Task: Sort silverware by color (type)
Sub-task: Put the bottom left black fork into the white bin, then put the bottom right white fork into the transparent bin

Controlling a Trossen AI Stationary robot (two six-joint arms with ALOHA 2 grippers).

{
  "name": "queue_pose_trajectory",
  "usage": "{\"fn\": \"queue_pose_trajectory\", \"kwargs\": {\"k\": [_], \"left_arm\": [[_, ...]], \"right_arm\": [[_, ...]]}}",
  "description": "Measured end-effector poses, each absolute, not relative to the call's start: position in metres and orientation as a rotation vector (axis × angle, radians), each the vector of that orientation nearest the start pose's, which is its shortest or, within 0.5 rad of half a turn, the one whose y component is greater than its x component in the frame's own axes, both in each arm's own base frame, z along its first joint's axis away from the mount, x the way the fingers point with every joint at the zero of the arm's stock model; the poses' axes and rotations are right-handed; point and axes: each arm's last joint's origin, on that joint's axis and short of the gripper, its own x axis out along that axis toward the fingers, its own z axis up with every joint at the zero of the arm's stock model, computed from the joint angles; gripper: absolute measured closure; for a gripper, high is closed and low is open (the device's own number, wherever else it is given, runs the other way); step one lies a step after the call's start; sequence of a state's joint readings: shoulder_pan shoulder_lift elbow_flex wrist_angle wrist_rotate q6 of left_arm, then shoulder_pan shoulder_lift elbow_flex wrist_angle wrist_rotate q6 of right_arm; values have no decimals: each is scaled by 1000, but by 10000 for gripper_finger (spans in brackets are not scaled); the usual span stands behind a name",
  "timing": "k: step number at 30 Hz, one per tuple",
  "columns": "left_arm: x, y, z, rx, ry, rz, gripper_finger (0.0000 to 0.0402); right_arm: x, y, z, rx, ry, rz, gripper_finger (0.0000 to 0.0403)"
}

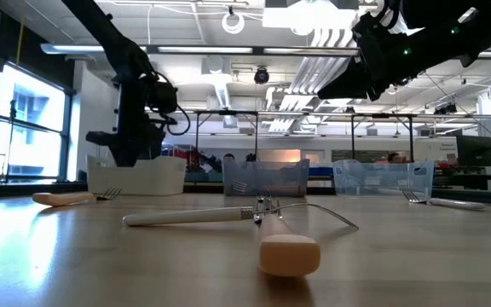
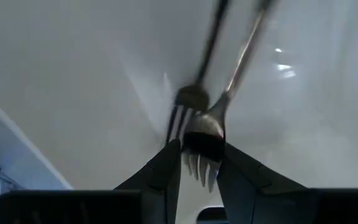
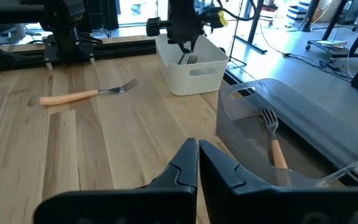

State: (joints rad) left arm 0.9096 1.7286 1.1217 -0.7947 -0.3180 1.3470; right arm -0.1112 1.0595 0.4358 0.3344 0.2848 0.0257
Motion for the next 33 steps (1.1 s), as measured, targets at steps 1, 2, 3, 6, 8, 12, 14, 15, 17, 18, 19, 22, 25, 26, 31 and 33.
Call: {"fn": "queue_pose_trajectory", "kwargs": {"k": [1,2,3,6,8,12,14,15,17,18,19,22,25,26,31,33], "left_arm": [[186,254,180,561,1749,-70,312],[187,255,180,560,1744,-37,308],[188,257,180,565,1741,-4,304],[189,260,182,575,1755,78,294],[189,261,182,573,1769,100,288],[190,259,186,599,1813,148,278],[191,255,194,635,1826,178,277],[191,252,199,645,1813,200,278],[193,245,214,649,1753,257,286],[194,240,222,638,1704,288,294],[194,234,231,620,1650,315,302],[193,214,255,534,1495,391,336],[195,192,269,405,1388,442,378],[195,185,271,369,1354,450,389],[205,147,268,283,1160,479,393],[209,133,262,250,1066,494,397]], "right_arm": [[214,-32,212,0,285,-397,402],[214,-32,212,0,285,-397,402],[214,-32,212,0,285,-397,402],[214,-32,212,0,285,-397,402],[214,-32,212,0,285,-397,402],[214,-32,212,0,285,-397,402],[214,-32,212,0,285,-397,402],[214,-32,212,0,285,-397,402],[214,-32,212,-3,286,-397,402],[214,-32,212,-5,286,-396,402],[214,-32,212,-6,287,-396,402],[214,-32,212,-7,287,-396,402],[214,-32,212,-6,287,-388,402],[214,-32,212,-3,287,-380,402],[214,-31,211,37,286,-346,402],[214,-31,210,65,294,-361,402]]}}
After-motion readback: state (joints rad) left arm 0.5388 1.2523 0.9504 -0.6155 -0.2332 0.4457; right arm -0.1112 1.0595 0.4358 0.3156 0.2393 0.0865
